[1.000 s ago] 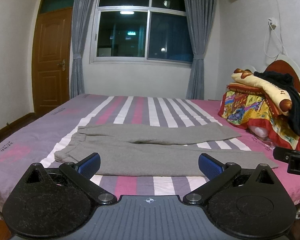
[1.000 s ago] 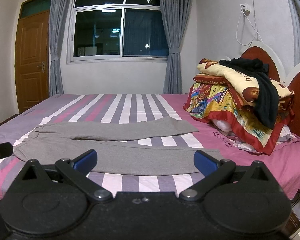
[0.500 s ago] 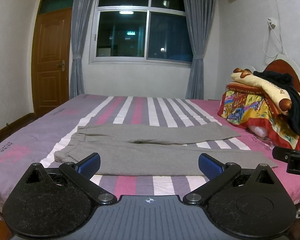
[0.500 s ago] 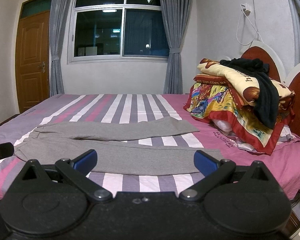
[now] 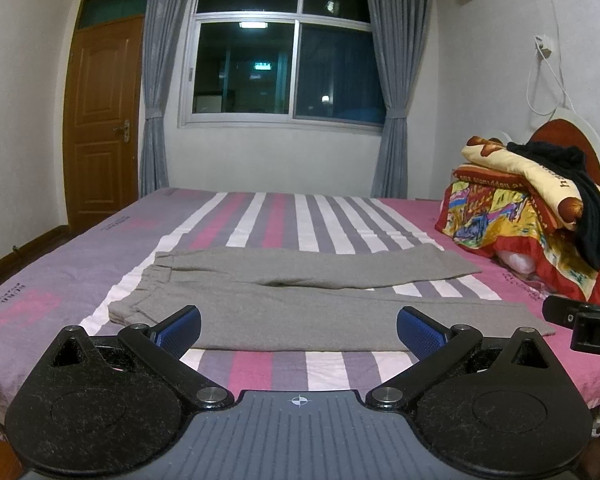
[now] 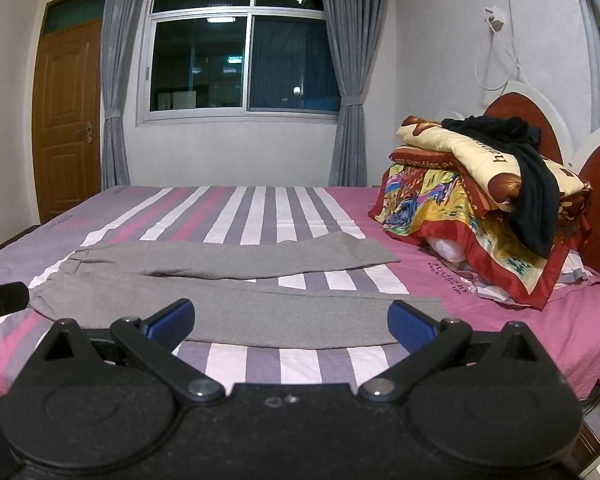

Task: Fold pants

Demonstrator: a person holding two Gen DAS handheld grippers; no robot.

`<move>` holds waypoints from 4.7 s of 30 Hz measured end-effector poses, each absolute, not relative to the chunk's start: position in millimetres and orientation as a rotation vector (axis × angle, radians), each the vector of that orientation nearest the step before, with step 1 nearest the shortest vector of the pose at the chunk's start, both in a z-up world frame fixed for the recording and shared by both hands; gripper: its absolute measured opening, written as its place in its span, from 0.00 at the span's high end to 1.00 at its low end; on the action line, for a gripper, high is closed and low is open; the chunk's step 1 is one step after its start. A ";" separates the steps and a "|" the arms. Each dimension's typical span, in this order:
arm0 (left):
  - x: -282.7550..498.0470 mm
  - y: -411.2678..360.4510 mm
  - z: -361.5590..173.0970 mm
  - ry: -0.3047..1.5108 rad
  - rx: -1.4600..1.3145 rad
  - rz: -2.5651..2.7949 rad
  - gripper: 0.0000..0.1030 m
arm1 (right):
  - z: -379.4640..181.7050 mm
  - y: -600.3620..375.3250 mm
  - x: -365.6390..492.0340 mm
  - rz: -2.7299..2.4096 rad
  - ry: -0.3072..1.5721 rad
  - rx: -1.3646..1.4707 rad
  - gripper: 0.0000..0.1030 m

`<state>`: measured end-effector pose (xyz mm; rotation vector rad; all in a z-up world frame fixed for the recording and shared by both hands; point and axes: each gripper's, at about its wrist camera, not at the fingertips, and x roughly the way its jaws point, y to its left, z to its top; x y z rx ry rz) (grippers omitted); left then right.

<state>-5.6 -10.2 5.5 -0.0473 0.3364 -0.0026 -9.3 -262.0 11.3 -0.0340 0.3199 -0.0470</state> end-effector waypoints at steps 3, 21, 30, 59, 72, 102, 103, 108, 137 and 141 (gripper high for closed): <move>-5.6 -10.2 5.5 0.337 -0.046 -0.003 0.00 | 11.2 -262.0 -9.3 -0.047 0.320 -0.034 0.00; -5.2 -10.2 3.8 0.347 -0.035 -0.008 0.00 | 9.9 -260.5 -8.7 -0.043 0.323 -0.038 0.00; -3.9 -10.2 2.1 0.355 -0.027 -0.022 0.00 | 4.8 -256.4 -9.7 -0.038 0.326 -0.050 0.00; 327.5 202.4 -65.2 0.520 -0.139 0.100 0.00 | -1.5 -264.8 296.9 0.309 0.506 -0.070 0.09; 553.4 312.4 -137.3 0.784 -0.046 0.053 0.43 | -73.3 -233.6 517.9 0.586 0.593 -0.116 0.60; 639.3 321.8 -189.8 0.875 0.023 -0.364 0.72 | -133.0 -197.1 654.0 0.901 0.930 -0.426 0.90; 637.8 323.8 -188.9 0.854 0.004 -0.352 0.76 | -131.6 -194.9 648.7 0.882 0.913 -0.438 0.93; 595.1 325.9 -152.8 0.679 -0.014 -0.338 0.81 | -96.3 -197.5 598.9 0.799 0.788 -0.459 0.95; 287.9 347.1 -178.8 0.562 -0.794 -0.129 0.09 | -83.9 -255.7 317.1 0.327 0.759 0.118 0.57; 306.2 332.1 -195.8 0.609 -0.934 -0.108 0.26 | -93.1 -258.0 353.7 0.223 0.834 0.214 0.57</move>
